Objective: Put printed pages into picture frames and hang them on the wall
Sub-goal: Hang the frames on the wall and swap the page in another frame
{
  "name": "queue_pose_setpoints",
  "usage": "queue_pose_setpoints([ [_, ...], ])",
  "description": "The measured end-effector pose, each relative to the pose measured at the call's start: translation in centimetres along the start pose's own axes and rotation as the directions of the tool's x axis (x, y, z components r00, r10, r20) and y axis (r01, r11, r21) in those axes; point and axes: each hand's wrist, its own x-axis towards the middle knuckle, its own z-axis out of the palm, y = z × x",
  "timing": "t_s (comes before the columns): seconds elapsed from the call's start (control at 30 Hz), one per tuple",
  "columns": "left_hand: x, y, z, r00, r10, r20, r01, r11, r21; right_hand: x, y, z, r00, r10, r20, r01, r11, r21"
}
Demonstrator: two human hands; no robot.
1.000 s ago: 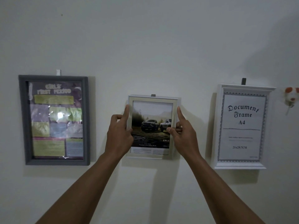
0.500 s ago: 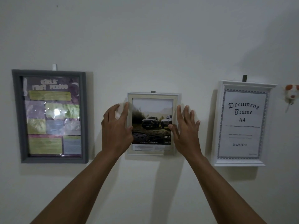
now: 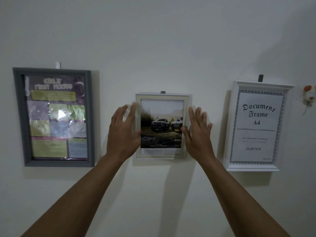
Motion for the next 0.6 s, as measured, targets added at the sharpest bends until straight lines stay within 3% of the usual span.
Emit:
queue_pose_setpoints([
  [0.6,-0.1,0.2,-0.7,1.000,-0.018,0.023,0.019,0.999,-0.047,-0.3,-1.0,-1.3,0.998,0.037,0.045,-0.040,0.997,0.067],
])
